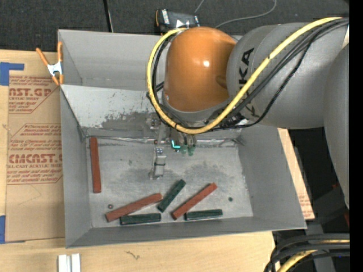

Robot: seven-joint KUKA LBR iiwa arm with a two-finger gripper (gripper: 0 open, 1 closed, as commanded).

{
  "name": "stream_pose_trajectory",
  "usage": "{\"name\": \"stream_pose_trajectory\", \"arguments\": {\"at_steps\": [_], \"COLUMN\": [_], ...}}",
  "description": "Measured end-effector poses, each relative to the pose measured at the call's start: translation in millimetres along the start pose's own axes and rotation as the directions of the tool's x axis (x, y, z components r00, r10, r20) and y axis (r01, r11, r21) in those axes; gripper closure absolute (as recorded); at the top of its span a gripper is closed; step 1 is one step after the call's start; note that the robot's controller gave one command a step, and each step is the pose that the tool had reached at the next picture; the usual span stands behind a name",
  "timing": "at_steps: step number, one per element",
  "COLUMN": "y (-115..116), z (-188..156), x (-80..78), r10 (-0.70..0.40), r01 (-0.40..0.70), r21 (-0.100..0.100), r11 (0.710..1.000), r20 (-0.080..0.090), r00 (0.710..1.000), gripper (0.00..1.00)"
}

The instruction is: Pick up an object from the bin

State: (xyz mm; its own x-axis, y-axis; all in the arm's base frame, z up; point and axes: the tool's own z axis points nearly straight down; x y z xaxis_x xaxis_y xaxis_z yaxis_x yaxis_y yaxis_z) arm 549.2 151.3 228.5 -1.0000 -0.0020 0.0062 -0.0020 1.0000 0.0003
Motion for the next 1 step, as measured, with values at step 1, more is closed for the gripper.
{"name": "stream_pose_trajectory", "arguments": {"at_steps": [1], "y": [15.1], "z": [155.5], "x": [26.5], "r10": [-0.171], "r01": [0.171], "r21": [0.002], "r11": [0.985], "r20": [-0.001], "r00": [0.985], "gripper": [0.00]}}
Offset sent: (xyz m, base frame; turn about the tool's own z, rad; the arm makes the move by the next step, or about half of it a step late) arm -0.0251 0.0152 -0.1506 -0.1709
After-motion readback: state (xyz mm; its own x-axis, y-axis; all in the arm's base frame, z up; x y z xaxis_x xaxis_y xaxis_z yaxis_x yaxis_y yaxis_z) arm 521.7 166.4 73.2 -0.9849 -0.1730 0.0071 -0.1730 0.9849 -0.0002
